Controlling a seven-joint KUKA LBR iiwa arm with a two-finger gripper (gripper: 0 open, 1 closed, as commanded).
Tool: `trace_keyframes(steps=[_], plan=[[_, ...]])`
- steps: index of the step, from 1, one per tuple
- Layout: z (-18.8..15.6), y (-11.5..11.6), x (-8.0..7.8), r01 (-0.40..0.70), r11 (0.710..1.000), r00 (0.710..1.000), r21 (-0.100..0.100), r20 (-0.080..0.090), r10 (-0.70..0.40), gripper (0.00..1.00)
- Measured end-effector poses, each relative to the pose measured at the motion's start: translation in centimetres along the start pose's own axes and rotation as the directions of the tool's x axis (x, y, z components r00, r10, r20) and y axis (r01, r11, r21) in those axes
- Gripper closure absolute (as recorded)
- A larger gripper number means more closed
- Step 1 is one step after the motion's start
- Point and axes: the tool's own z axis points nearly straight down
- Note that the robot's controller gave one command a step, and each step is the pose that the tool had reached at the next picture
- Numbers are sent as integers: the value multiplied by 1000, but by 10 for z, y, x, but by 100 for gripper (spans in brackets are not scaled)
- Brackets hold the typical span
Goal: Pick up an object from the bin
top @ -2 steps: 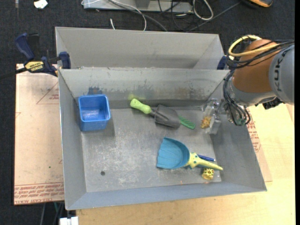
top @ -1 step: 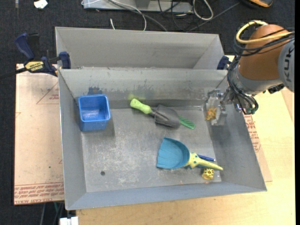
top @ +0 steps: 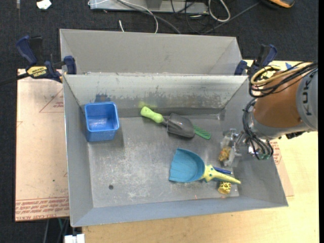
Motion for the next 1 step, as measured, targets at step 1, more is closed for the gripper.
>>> trace_keyframes(steps=[1], plan=[[13, 16, 2, 122, 992, 992, 4, 7, -122, 100]])
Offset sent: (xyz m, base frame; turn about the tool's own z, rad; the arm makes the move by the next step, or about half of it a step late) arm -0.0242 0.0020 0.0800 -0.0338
